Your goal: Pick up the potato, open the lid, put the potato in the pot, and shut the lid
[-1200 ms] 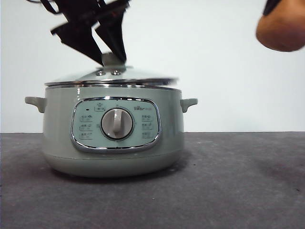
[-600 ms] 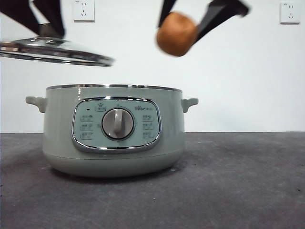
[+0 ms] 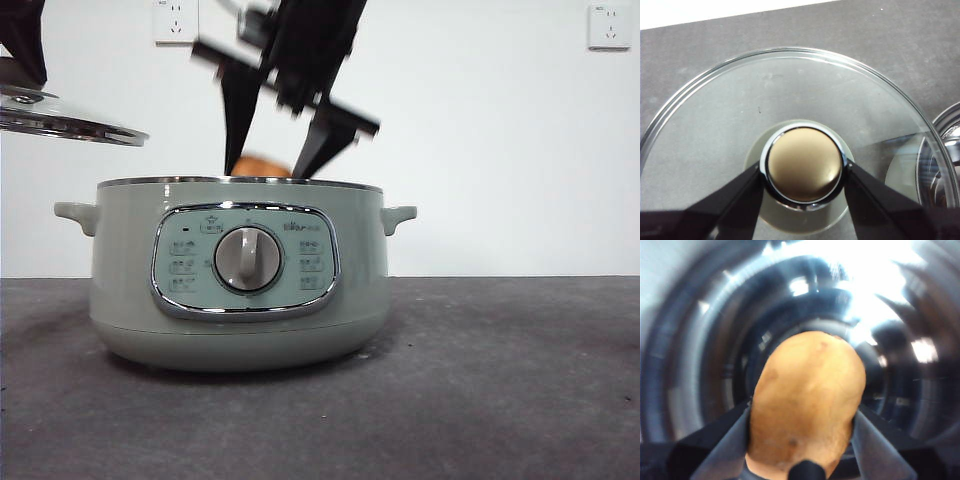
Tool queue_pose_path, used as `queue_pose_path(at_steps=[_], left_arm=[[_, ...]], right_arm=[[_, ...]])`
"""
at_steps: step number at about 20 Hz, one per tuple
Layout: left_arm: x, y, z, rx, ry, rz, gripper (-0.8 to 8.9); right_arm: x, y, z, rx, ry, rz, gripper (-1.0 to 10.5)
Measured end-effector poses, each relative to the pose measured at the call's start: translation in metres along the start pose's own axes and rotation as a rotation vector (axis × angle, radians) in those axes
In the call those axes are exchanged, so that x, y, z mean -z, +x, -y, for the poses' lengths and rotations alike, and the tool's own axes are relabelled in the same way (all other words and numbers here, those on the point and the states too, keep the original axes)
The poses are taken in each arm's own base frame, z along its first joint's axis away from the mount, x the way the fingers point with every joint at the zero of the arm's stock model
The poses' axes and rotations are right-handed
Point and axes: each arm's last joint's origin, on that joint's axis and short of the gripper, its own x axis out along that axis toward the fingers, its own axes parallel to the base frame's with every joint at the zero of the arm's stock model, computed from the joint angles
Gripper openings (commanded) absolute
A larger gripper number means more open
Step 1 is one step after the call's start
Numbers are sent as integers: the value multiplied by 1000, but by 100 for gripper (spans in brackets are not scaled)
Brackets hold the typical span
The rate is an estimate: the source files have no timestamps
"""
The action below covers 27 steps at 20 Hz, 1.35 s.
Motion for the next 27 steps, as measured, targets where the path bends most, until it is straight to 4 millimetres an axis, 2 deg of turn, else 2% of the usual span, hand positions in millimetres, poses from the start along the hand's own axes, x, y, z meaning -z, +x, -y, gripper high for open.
queue_pose_path(at_steps=[2, 5, 11, 12, 13, 14, 18, 19, 20, 23, 24, 27], left_arm=[[-1, 0, 0, 0, 0, 6, -9], [-1, 0, 0, 3, 0, 11, -9], [-1, 0, 0, 2, 0, 14, -9], [-1, 0, 0, 2, 0, 15, -9], [-1, 0, 0, 2, 0, 15, -9], [-1, 0, 0, 3, 0, 16, -9], [-2, 0, 0, 24, -1, 18, -9], [-2, 0, 0, 27, -2, 18, -9], [-1, 0, 0, 27, -2, 18, -9], [0, 0, 2, 34, 2, -1, -9], [1, 0, 5, 45, 9, -10, -9], [0, -1, 21, 108, 39, -7, -9]], right_arm=[[1, 22, -3, 8, -9, -24, -16], [2, 39, -5, 14, -16, -40, -14], [6, 47, -2, 74, -39, -84, 29], [6, 47, -1, 74, -40, -85, 215], [6, 47, -1, 74, -39, -87, 554], [6, 47, -1, 76, -38, -90, 756], [9, 44, -6, 73, -49, -99, 756], [10, 32, -10, 77, -58, -93, 756], [9, 12, -16, 72, -73, -47, 756], [19, -79, -26, 102, -123, 104, 756], [25, -101, -25, 124, -133, 120, 756], [47, -149, -19, 242, -161, 129, 756]])
